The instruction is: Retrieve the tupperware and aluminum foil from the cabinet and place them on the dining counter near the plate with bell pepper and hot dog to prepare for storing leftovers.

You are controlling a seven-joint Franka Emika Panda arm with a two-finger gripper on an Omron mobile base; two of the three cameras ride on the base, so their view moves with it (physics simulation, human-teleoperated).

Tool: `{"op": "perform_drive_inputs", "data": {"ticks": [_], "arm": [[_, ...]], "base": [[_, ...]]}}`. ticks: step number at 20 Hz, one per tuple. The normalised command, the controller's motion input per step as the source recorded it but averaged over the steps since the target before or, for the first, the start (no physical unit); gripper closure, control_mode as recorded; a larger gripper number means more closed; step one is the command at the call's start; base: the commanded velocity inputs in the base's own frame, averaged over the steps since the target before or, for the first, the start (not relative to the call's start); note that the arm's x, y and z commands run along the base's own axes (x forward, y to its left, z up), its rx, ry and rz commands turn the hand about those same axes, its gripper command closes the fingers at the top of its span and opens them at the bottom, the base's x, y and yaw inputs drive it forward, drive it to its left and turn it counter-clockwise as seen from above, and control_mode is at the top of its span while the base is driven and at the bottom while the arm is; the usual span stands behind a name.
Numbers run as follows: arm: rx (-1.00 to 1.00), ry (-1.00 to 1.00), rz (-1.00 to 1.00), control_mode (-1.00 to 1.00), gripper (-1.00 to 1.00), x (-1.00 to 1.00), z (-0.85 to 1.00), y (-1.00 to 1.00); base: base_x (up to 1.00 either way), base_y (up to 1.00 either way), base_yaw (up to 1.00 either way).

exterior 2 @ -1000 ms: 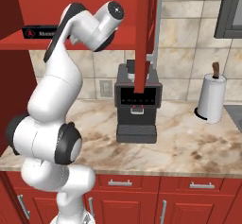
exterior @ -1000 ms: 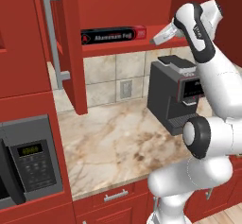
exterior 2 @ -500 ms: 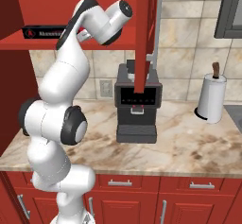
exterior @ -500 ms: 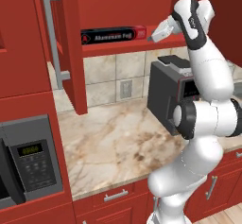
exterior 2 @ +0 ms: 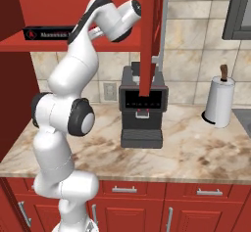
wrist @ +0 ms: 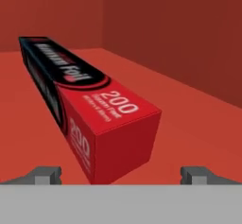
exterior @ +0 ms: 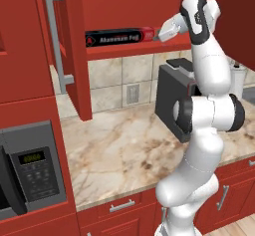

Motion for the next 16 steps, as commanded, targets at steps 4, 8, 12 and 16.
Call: {"op": "perform_drive_inputs", "data": {"ticks": [4,8,12,16], "arm": [[0.02,0.00,0.06,-1.00,-1.00,0.39,0.00,0.00],[0.00,-0.05,0.09,-1.00,-1.00,0.30,0.00,0.00],[0.00,-0.09,0.11,-1.00,-1.00,0.24,0.00,0.01],[0.00,-0.17,0.14,-1.00,-1.00,0.05,0.00,0.17]], "base": [[0.00,0.00,0.00],[0.00,0.00,0.00],[0.00,0.00,0.00],[0.00,0.00,0.00]]}}
